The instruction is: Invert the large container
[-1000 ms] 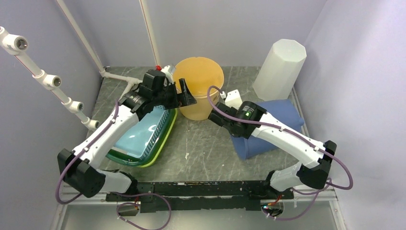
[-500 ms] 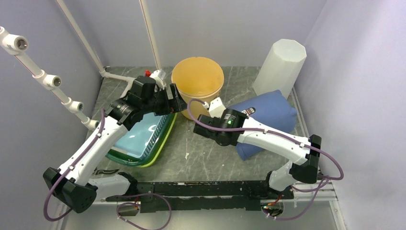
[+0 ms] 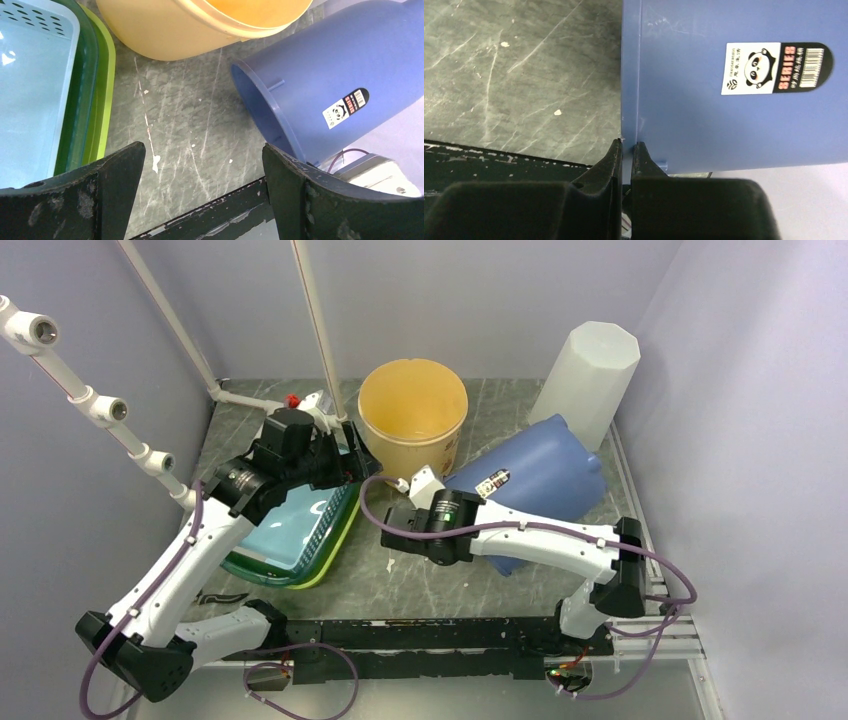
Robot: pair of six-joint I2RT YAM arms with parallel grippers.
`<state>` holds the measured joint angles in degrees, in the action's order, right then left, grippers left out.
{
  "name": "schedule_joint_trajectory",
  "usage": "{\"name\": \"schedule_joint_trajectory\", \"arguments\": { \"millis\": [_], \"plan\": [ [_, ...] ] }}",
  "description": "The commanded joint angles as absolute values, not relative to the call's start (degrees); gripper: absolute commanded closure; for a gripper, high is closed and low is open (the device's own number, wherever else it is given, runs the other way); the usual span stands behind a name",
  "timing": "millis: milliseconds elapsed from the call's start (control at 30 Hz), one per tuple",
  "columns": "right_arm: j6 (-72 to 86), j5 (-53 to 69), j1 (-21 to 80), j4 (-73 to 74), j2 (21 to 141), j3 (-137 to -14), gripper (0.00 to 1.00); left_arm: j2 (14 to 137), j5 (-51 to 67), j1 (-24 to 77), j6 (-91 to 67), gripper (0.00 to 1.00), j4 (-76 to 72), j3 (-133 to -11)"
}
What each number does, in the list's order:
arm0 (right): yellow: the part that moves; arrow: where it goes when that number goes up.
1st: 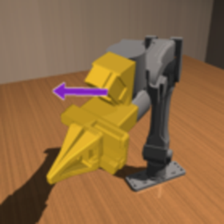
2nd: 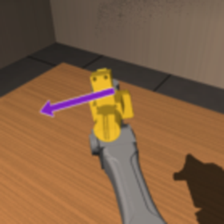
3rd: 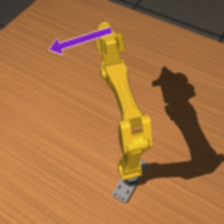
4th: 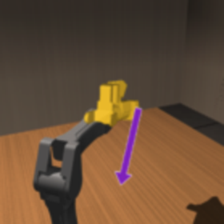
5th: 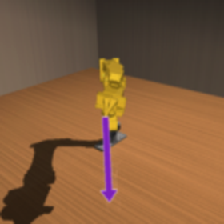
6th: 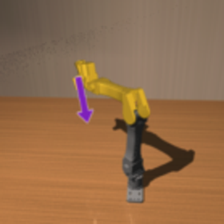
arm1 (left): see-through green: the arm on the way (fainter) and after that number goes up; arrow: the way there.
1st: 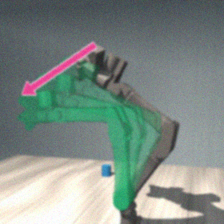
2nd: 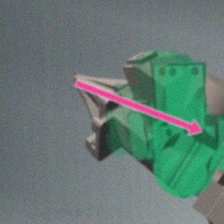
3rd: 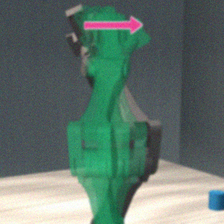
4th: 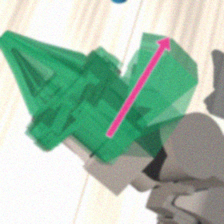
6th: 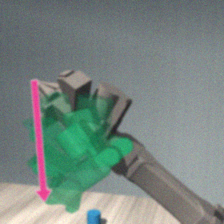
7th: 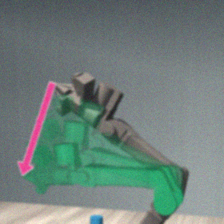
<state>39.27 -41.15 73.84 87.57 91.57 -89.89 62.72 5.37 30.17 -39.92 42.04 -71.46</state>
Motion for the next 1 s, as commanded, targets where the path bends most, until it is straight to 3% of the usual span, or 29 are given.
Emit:
{"name": "schedule_joint_trajectory", "arguments": {
  "millis": [0, 967],
  "plan": [
    [41.6, -33.8, 74.7, 83.5, 94.7, -89.6, 1.00, 61.8, 4.3, 30.1, -40.2, 0.09, 42.0, -72.2],
    [35.9, -30.4, 78.1, 70.2, 102.1, -82.3, 1.00, 60.3, 2.2, 30.0, -41.1, 0.10, 42.7, -71.2]
  ]
}}
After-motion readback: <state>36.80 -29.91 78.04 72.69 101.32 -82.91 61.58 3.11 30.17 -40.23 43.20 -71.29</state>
